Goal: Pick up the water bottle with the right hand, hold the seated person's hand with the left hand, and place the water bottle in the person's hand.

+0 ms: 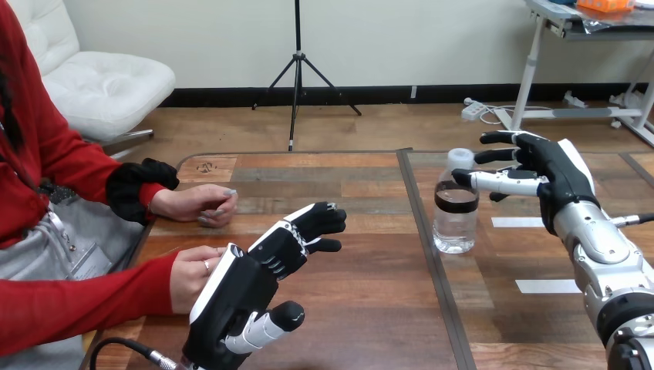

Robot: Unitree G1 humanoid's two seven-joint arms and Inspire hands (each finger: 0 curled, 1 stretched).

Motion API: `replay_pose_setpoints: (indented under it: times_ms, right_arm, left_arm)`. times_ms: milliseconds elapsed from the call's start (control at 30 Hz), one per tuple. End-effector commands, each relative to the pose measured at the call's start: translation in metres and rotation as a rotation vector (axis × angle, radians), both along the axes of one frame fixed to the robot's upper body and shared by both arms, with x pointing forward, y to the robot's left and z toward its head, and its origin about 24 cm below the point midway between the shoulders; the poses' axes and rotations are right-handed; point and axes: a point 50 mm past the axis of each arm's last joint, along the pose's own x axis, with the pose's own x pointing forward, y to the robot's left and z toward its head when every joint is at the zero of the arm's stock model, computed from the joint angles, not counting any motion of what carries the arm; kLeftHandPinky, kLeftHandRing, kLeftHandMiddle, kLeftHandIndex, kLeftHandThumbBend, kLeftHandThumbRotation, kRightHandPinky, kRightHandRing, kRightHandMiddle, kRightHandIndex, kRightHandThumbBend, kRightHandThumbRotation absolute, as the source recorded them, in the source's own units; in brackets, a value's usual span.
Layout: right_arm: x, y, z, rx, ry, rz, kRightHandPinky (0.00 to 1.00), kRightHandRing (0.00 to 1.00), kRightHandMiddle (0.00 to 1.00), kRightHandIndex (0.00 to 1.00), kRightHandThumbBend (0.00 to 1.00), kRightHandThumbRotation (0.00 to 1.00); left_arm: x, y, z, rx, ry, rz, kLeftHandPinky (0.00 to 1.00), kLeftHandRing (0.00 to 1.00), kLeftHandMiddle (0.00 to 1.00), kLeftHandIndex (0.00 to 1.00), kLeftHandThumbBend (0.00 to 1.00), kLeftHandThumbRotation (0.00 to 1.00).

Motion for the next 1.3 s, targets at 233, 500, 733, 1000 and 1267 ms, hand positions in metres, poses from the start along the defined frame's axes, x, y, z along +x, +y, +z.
replay_pose_setpoints:
  times_ms: [233,500,733,1000,1267]
  right_arm:
    - [0.0124,0.0203,0.0173,0.009,-0.08,0.076,0.43,0.56,0.7,0.75,0.88,0.0]
    - [0.0124,0.0236,0.0163,-0.012,-0.077,0.093,0.44,0.56,0.7,0.76,0.88,0.0]
    - [0.012,0.024,0.0146,-0.042,-0.068,0.093,0.52,0.61,0.71,0.76,0.9,0.0]
    - [0.0102,0.0226,0.0126,-0.064,-0.063,0.102,0.63,0.68,0.73,0.78,0.92,0.05]
    - [0.0078,0.0199,0.0093,-0.098,-0.051,0.101,0.7,0.76,0.78,0.84,0.93,0.15]
  left_arm:
    - [0.0122,-0.003,0.0119,-0.001,-0.057,0.0,0.77,0.84,0.85,0.84,0.94,0.76]
    - [0.0125,-0.0032,0.0124,-0.003,-0.061,-0.002,0.77,0.84,0.85,0.84,0.93,0.76]
    - [0.0127,-0.0033,0.0119,-0.005,-0.055,-0.006,0.78,0.85,0.85,0.84,0.93,0.75]
    - [0.0127,-0.0031,0.0116,-0.011,-0.052,-0.004,0.77,0.84,0.85,0.84,0.94,0.75]
    - [0.0127,-0.0016,0.0125,-0.005,-0.06,-0.002,0.77,0.85,0.85,0.84,0.93,0.75]
